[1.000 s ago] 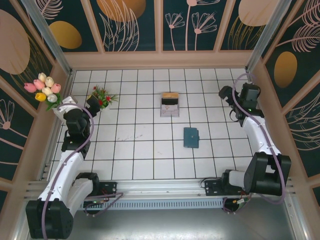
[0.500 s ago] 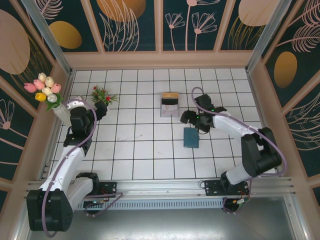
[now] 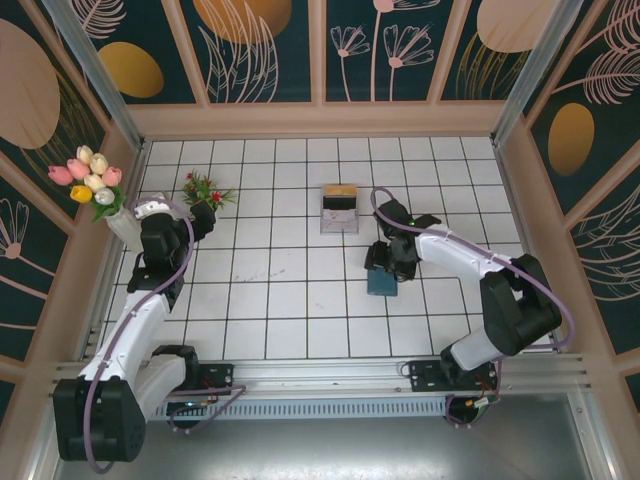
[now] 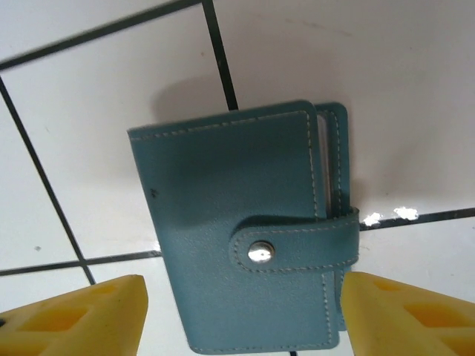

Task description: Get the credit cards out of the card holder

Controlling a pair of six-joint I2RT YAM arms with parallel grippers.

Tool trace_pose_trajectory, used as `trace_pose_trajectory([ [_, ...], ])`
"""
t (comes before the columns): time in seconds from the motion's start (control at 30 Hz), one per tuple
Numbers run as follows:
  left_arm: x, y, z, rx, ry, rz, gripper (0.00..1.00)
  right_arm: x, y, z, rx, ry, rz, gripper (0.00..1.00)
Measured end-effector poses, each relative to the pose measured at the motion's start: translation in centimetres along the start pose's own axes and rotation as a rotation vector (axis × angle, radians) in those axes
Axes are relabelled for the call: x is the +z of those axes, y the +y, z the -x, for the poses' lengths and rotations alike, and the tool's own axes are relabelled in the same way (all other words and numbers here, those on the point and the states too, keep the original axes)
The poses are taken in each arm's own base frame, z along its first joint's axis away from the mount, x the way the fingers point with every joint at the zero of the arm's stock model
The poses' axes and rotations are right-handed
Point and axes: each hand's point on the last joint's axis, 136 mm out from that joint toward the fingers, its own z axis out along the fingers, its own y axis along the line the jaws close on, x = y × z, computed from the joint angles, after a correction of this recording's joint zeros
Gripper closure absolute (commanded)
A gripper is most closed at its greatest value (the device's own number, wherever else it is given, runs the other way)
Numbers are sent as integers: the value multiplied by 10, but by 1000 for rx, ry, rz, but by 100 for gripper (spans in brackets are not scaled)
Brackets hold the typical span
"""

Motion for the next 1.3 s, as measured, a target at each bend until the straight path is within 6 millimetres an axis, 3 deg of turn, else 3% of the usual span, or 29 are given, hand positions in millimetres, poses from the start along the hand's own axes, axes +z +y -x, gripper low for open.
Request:
trace_pose_trajectory([
  [0.2,0,0,0,0,0,1,1,4,3,-3,-6,14,22,33],
  [0.43,0,1,-1,0,1,5,1,16,-5,-7,-5,31,-16,26],
  [0.57,0,1,-1,0,1,5,1,23,-11,-12,-2,46,-28,27],
  [0.77,0,0,-2,-1,5,-3,1,28,-1,-13,-15,60,-8,33],
  [1.0,6,-11,-18,-49,79,-70,8,37,62,-13,-154,72,47,34],
  [1.13,20,-20,-50,-109,210,-129,13,42,102,-16,-213,101,117,34],
  [1.3,22,-26,-86,-192,338,-173,12,39,129,-24,-231,151,221,31],
])
